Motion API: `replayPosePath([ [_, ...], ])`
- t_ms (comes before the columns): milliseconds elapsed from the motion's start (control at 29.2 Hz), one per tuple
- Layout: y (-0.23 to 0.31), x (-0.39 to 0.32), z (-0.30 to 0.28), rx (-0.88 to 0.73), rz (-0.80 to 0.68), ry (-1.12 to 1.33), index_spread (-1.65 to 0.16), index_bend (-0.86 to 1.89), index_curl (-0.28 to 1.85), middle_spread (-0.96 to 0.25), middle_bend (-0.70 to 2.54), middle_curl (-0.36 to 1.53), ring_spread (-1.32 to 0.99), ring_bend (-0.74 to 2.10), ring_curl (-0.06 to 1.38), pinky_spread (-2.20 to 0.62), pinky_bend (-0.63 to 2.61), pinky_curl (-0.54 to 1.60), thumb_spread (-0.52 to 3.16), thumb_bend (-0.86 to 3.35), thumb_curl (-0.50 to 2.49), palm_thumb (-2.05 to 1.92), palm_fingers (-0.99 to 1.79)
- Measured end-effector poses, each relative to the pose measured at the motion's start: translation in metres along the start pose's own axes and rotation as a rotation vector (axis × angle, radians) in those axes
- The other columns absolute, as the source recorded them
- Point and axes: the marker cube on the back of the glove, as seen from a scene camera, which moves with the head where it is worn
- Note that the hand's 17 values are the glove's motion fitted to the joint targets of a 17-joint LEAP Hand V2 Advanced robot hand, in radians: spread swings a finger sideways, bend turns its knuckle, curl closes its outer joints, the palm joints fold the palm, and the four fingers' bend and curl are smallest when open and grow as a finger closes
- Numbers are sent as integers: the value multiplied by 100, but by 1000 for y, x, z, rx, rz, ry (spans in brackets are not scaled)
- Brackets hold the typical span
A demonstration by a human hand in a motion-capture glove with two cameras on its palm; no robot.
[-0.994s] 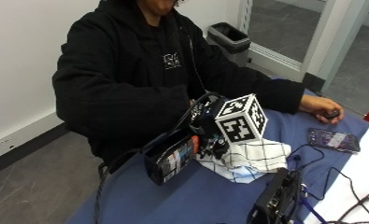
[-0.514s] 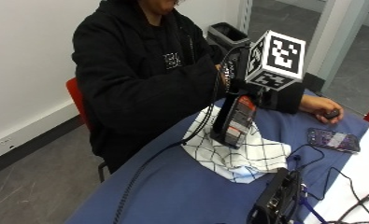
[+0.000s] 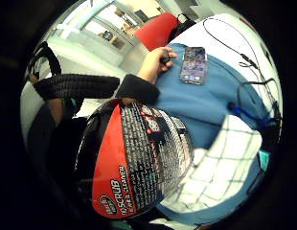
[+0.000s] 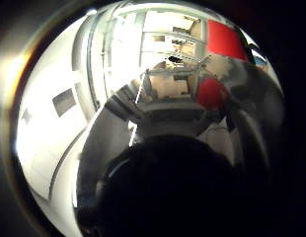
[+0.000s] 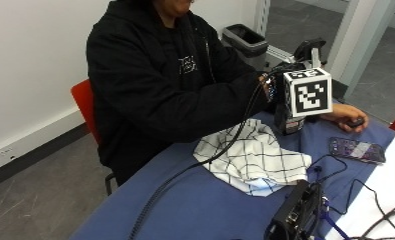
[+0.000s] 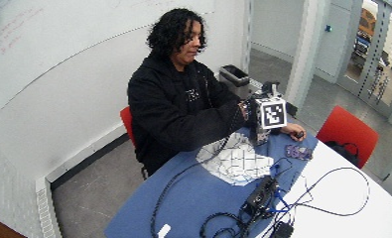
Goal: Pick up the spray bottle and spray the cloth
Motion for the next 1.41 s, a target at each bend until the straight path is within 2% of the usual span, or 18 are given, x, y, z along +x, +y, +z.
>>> replayPosePath([
  [308, -8, 41, 10, 72, 48, -106, -22, 19, 68, -13, 65, 58, -19, 65, 51, -23, 42, 44, 69, -2, 93, 100, 130],
  [480, -2, 50, 4, 98, 26, -141, -22, 19, 69, -13, 65, 58, -19, 65, 51, -23, 43, 44, 69, -2, 93, 100, 129],
  [1062, 2, 54, 4, 25, 7, -170, -24, 18, 68, -16, 67, 58, -20, 66, 51, -27, 45, 44, 68, -2, 95, 98, 130],
  [1234, 9, 57, -3, -46, 23, -130, -25, 20, 68, -15, 65, 57, -18, 63, 50, -21, 37, 43, 70, -2, 94, 97, 119],
  [1302, 15, 60, -11, -56, 26, -56, -24, 18, 67, -11, 59, 55, -14, 61, 49, -12, 27, 41, 73, -4, 91, 95, 97],
  [1405, 31, 62, -29, -66, 20, 67, -23, 15, 66, -8, 55, 54, -12, 58, 49, -5, 23, 41, 81, -7, 85, 85, 89],
])
